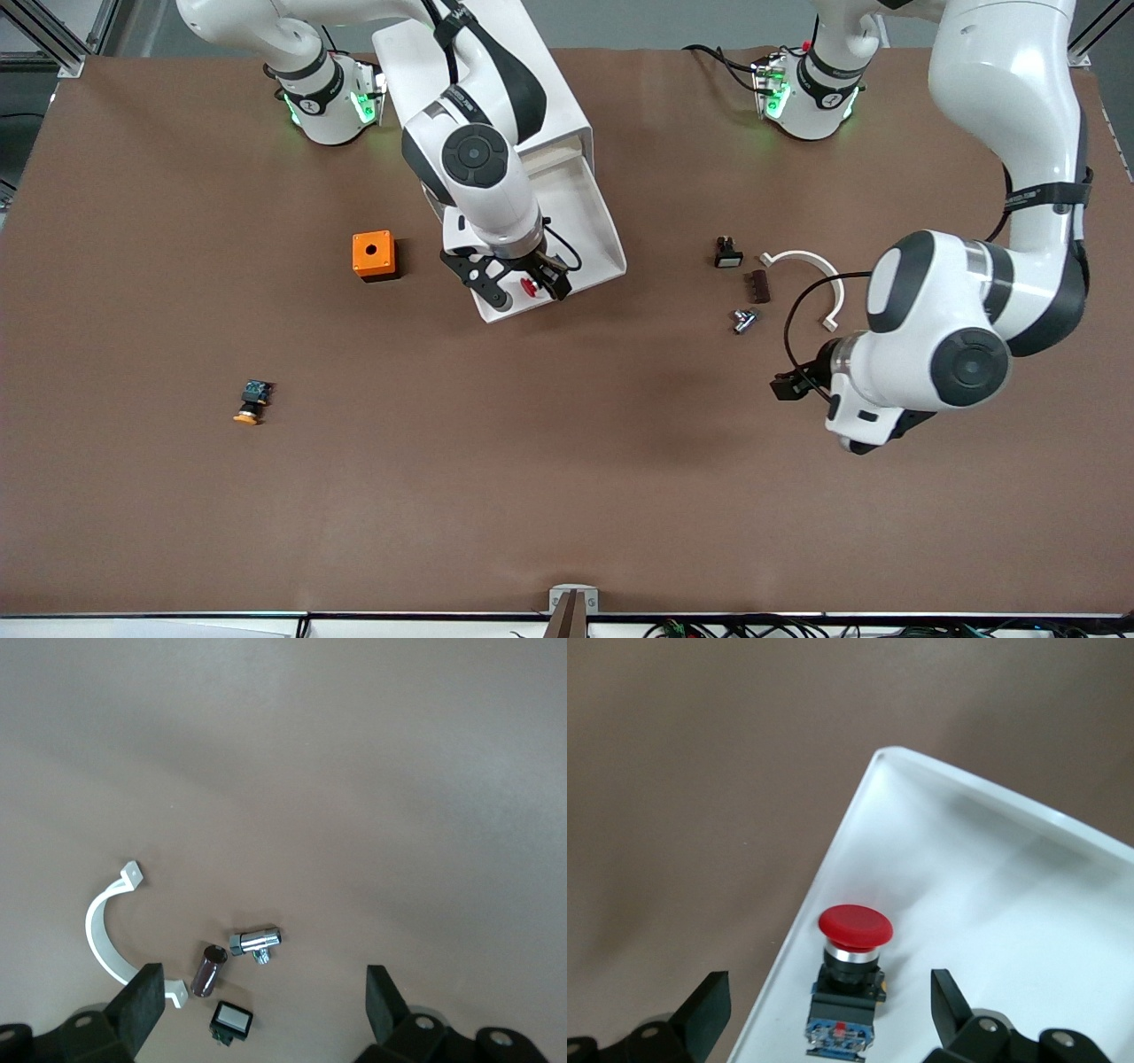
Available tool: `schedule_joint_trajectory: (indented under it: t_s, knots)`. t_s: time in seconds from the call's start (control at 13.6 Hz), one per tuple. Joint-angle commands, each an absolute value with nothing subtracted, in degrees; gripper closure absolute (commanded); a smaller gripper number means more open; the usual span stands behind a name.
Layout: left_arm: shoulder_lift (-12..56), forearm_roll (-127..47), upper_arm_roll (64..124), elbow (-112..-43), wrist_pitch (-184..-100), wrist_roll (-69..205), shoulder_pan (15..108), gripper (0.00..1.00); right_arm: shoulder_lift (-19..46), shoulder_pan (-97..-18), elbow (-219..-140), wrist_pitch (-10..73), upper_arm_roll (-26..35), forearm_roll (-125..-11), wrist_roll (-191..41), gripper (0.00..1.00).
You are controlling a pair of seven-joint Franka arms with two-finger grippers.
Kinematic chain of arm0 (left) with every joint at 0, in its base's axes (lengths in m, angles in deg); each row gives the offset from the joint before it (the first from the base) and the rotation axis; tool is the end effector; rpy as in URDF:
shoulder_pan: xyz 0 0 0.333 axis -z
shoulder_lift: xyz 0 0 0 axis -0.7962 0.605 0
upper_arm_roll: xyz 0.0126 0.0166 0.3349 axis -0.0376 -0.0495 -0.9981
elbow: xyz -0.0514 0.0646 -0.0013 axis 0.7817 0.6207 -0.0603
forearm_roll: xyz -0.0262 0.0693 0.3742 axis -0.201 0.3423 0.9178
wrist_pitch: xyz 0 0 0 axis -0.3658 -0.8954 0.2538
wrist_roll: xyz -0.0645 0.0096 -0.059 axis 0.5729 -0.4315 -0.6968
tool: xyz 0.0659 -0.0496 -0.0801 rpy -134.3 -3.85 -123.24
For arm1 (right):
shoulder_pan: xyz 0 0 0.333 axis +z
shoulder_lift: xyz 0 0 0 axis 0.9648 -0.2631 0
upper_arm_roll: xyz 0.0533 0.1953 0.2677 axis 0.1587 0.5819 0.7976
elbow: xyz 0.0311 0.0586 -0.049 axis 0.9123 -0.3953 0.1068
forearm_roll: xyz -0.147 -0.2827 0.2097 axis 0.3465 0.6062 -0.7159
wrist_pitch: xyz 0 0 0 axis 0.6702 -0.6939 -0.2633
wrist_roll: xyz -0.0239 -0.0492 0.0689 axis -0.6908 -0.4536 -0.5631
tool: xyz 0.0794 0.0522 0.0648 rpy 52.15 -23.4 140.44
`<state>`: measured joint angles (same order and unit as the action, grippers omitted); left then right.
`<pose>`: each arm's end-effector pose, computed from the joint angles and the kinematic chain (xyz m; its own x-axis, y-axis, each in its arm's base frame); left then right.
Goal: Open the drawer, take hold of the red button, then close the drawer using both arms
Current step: 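Grasp the red push button with the right gripper and lift it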
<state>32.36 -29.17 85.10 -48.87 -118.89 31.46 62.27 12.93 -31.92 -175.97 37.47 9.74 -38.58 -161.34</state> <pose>0.6735 -0.1973 0.3972 0.8800 0.4251 -0.2116 0.4109 -0.9051 -0.1094 0.4889 0.4561 0.3814 0.7293 -0.6757 -0.1076 -0.6823 -0.7300 -0.0397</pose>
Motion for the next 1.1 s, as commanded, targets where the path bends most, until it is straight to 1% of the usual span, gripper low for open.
schedule_joint_trajectory:
  t_s: [0.0, 0.15, 0.29, 0.44, 0.59, 0.66, 0.73, 0.81, 1.03]
  knots:
    - [30.8, -26.7, 86.2, -50.5, -120.6, 32.4, 63.3, 0.00, 14.1, -30.5, -179.3, 39.9, 9.2, -38.9, -161.9, 0.00]
    - [30.8, -26.7, 87.6, -51.1, -121.8, 33.0, 63.0, 0.00, 13.9, -29.7, -179.8, 40.4, 9.2, -38.9, -162.1, 0.01]
    - [31.0, -26.7, 88.1, -51.4, -123.2, 34.0, 63.1, 0.00, 13.7, -29.6, -179.9, 40.4, 9.2, -38.9, -162.2, 0.06]
    - [31.1, -26.7, 89.0, -52.0, -124.4, 34.0, 63.1, 0.00, 13.2, -29.5, -179.9, 40.5, 9.3, -39.0, -162.2, 0.22]
    - [31.1, -26.9, 89.5, -52.2, -124.7, 33.9, 63.1, 0.00, 13.2, -29.5, -179.8, 40.8, 9.3, -39.0, -162.2, 0.40]
    - [31.1, -27.3, 90.5, -52.4, -124.7, 33.8, 63.2, 0.00, 13.2, -29.4, -179.8, 41.2, 9.3, -39.0, -162.1, 0.50]
    - [30.9, -27.5, 92.6, -52.5, -124.7, 32.6, 63.2, 0.00, 13.2, -29.4, -179.7, 41.3, 9.3, -39.0, -162.0, 0.60]
    - [30.7, -27.4, 93.2, -52.9, -124.5, 32.3, 63.2, 0.00, 13.2, -29.4, -179.6, 41.3, 9.3, -39.0, -161.6, 0.70]
    - [30.0, -27.4, 93.4, -53.4, -124.1, 32.1, 63.3, 0.00, 13.2, -29.5, -178.8, 41.1, 9.2, -38.9, -161.4, 0.96]
